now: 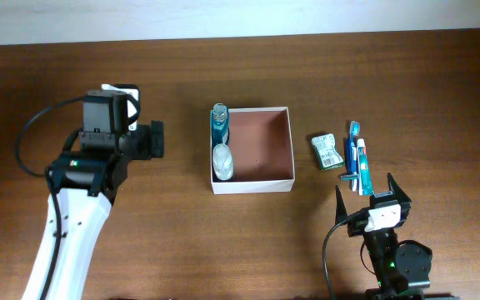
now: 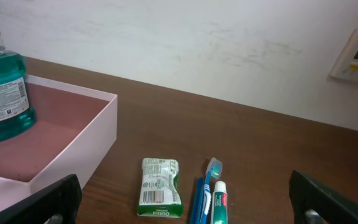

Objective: Pack container
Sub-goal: 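Open the left gripper and withdraw it to the left of the box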

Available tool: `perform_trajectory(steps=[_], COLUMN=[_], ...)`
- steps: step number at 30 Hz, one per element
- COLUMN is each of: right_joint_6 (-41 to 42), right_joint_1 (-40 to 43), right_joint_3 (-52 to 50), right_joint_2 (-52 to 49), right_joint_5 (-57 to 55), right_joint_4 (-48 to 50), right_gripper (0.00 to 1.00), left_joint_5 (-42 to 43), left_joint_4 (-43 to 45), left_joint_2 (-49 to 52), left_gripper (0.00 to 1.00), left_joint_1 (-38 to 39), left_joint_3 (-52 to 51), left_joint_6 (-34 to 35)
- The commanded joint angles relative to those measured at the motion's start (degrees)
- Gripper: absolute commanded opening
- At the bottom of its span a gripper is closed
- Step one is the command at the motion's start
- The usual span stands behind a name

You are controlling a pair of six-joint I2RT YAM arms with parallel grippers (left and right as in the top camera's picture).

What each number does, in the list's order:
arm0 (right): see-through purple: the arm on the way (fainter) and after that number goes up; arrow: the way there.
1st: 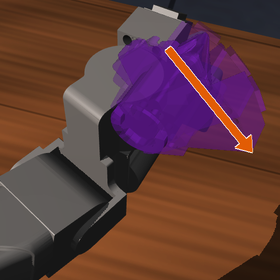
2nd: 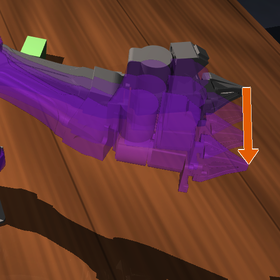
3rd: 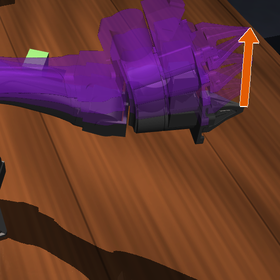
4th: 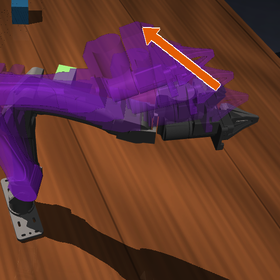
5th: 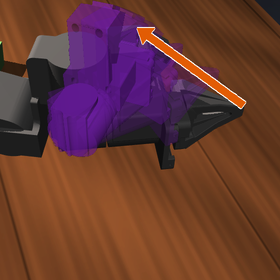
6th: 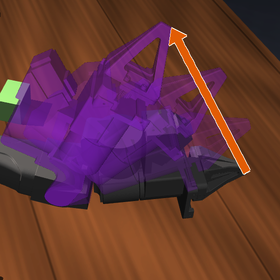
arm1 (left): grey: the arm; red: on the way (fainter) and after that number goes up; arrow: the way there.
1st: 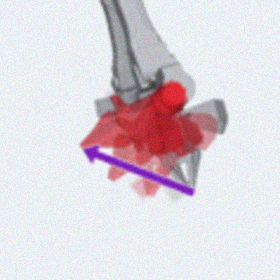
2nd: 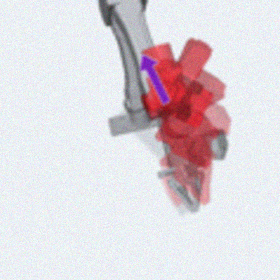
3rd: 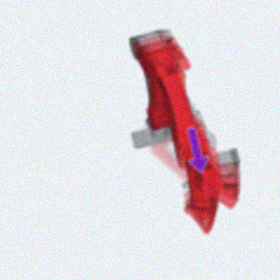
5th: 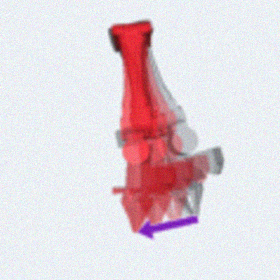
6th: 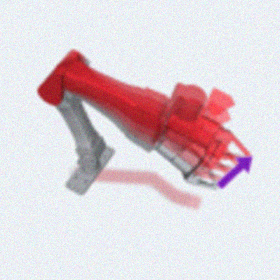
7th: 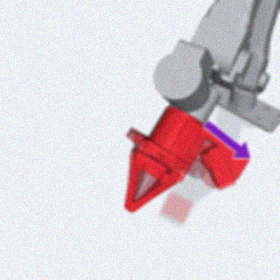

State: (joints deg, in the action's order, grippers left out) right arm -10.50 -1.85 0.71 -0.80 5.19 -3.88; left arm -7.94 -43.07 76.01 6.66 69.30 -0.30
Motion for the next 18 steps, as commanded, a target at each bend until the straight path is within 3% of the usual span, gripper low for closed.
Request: perform_trajectory(steps=[1, 18], right_joint_6=[0.22, 0.22], right_joint_1=[0.42, 0.42], right_joint_3=[-0.39, -0.39], right_joint_2=[0.48, 0.48], right_joint_5=[-0.52, -0.52], right_joint_4=[-0.2, -0.2], right_gripper=[0.98, 0.98], left_joint_5=[2.95, 2.19], left_joint_4=[0.35, 0.11], left_joint_2=[1.4, 1.77], left_gripper=[0.99, 0.99], left_joint_1=[-0.22, -0.17], left_joint_3=[0.15, 0.15], left_joint_6=[-3.69, -3.69])
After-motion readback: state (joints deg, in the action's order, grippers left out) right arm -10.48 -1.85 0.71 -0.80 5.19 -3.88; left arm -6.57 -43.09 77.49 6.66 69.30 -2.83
